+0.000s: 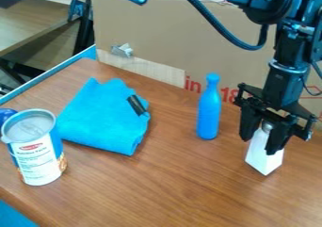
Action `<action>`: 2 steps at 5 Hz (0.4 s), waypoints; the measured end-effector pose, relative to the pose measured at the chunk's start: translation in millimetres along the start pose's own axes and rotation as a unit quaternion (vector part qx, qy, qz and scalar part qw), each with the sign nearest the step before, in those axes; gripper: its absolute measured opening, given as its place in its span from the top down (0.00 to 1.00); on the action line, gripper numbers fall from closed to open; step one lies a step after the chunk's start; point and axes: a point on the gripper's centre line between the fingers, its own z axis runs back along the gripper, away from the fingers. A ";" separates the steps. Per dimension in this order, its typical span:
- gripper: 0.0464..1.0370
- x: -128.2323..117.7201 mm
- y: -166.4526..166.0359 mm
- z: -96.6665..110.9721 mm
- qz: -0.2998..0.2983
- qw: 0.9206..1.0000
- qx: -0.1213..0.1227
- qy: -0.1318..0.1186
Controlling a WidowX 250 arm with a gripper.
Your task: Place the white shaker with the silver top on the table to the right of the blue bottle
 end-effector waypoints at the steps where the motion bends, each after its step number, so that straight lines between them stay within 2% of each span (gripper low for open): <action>1: 0.10 -4.8 -2.5 0.1 -0.010 1.000 -0.008 0.015; 2: 0.03 -7.4 -3.8 0.2 -0.015 1.000 -0.012 0.023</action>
